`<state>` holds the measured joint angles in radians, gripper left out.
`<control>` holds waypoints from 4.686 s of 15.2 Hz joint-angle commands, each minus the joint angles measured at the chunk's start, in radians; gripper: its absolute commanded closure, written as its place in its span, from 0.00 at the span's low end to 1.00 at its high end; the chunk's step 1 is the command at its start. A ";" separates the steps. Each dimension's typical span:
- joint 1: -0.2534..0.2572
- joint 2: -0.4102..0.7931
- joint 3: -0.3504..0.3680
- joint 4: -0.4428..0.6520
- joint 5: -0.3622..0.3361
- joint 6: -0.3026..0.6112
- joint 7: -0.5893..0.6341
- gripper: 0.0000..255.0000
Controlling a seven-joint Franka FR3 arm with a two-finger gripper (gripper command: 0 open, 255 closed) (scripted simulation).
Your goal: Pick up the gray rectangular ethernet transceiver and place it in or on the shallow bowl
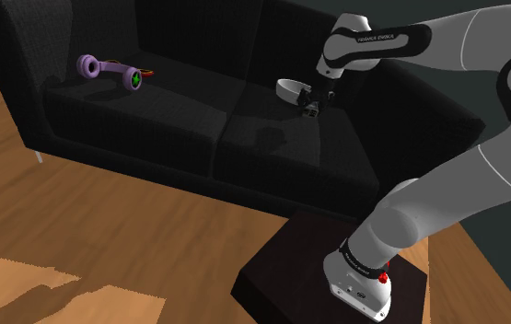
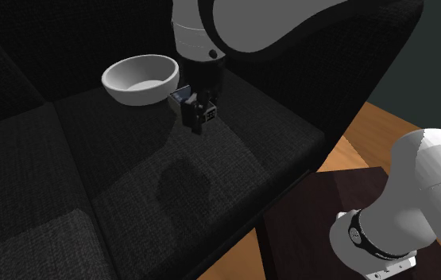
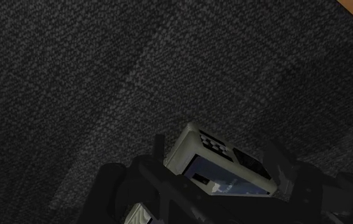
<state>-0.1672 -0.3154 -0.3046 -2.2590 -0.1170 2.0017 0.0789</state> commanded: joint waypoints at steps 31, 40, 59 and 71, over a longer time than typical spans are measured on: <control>-0.115 0.632 -0.118 0.924 0.243 -0.328 -0.280 1.00; -0.182 0.798 -0.110 1.092 0.305 -0.340 -0.317 1.00; -0.166 0.782 -0.110 0.979 0.301 -0.244 -0.320 0.00; -0.188 0.800 -0.111 1.137 0.306 -0.383 -0.314 0.00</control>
<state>-0.3553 0.4842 -0.4157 -1.1219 0.1889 1.6190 -0.2356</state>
